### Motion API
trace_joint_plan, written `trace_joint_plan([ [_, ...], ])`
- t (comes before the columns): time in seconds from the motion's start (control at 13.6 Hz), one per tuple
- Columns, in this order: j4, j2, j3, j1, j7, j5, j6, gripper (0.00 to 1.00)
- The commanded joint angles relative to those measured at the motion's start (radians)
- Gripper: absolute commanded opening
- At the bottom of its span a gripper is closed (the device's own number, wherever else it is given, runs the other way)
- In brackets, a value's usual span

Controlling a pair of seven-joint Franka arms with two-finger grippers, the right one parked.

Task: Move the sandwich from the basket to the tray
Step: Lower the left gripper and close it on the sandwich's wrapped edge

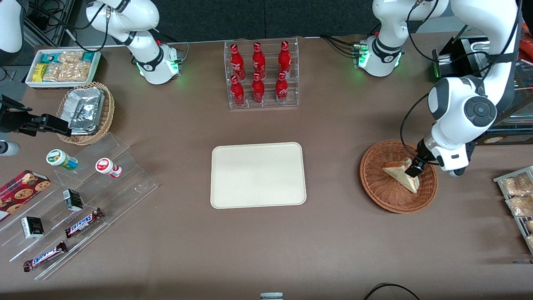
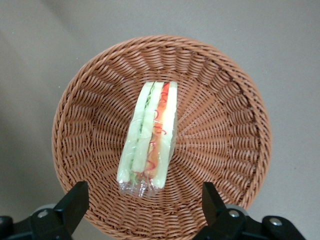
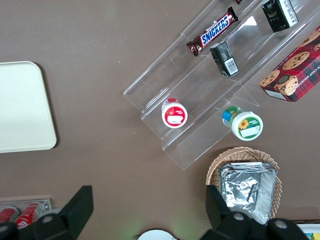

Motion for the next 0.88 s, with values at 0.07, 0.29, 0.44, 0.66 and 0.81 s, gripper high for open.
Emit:
trace_joint_plan([
  [0.07,-0.044,0.007,0.001,0.0,-0.02,0.004,0.063,1.0],
  [0.29,-0.102,0.01,0.001,0.002,-0.02,0.004,0.158,1.0],
  [0.44,-0.101,0.028,0.001,0.002,-0.02,0.004,0.169,1.0],
  [0.66,-0.101,0.069,0.001,0.002,-0.019,0.007,0.191,1.0],
  [0.81,-0.101,0.073,0.001,0.002,-0.019,0.007,0.197,1.0],
])
